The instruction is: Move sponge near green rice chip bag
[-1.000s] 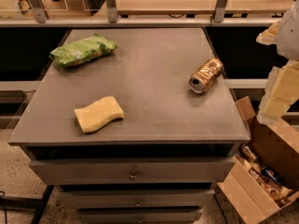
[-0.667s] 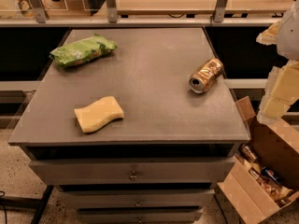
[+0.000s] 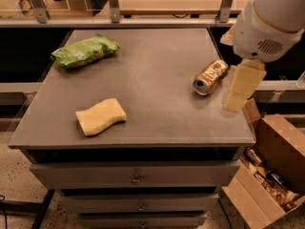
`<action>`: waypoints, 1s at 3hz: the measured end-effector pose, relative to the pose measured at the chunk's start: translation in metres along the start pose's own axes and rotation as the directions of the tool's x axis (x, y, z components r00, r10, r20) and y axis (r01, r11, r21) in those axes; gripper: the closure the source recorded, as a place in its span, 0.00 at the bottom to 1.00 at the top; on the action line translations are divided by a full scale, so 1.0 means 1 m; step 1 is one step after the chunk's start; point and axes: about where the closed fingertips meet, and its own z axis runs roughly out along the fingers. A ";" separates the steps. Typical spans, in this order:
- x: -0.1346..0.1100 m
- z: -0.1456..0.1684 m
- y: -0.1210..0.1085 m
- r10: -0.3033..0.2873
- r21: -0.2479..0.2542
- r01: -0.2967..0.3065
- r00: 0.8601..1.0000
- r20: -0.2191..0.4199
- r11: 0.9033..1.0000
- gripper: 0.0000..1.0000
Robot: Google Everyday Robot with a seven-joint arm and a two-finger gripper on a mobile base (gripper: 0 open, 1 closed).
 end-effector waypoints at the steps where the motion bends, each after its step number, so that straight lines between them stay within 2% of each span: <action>1: -0.054 0.027 -0.001 -0.084 -0.045 0.088 0.992 0.091 0.995 0.00; 2: -0.110 0.049 0.012 -0.167 -0.085 0.186 0.966 0.199 0.979 0.00; 3: -0.156 0.076 0.032 -0.216 -0.134 0.258 0.939 0.269 0.957 0.00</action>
Offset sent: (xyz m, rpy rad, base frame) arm 0.0142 0.1936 -0.0376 0.2561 0.0570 0.4012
